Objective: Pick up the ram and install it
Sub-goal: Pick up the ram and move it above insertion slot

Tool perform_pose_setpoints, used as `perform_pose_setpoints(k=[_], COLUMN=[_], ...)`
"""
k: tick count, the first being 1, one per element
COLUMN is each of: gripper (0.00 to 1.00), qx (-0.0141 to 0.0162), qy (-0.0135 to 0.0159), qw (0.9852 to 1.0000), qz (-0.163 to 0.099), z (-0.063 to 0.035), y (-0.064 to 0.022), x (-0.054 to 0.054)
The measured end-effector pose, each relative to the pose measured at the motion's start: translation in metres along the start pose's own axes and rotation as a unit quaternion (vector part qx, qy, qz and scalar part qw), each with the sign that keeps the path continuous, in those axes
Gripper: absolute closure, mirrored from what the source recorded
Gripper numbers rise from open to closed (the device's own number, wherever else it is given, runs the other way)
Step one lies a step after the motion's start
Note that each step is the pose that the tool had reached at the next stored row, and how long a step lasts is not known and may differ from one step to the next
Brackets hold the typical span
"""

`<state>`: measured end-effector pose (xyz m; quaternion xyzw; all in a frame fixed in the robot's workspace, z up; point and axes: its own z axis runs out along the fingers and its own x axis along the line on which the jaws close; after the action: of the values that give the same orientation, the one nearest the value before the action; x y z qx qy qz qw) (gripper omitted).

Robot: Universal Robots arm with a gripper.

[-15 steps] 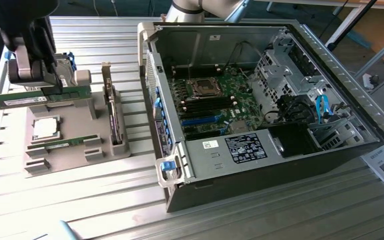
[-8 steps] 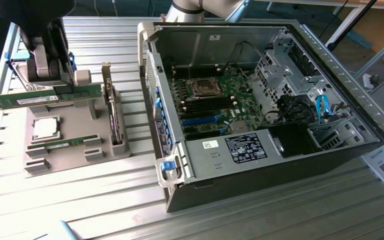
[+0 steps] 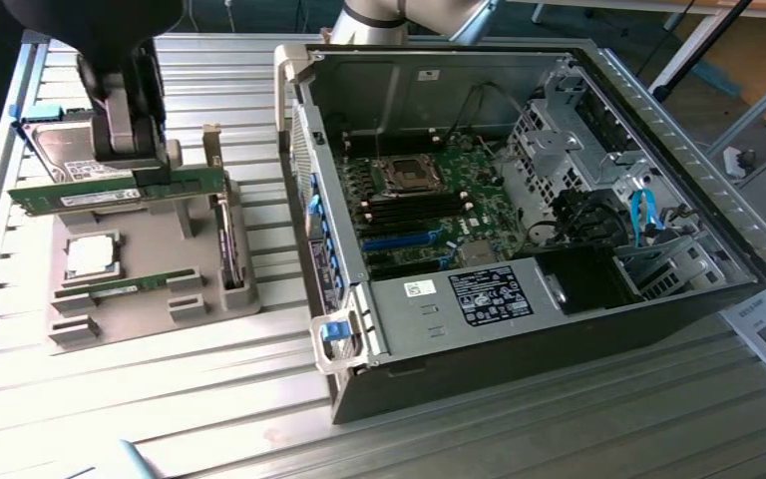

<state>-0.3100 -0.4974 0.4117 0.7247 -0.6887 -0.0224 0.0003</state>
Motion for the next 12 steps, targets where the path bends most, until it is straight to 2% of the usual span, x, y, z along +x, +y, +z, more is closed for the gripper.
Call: perform_pose_setpoints(k=[12], gripper=[0.88], qx=[0.0000], qy=[0.0000], qw=[1.0000], qz=[0.000], z=[-0.0010], y=[-0.0294], x=[0.001])
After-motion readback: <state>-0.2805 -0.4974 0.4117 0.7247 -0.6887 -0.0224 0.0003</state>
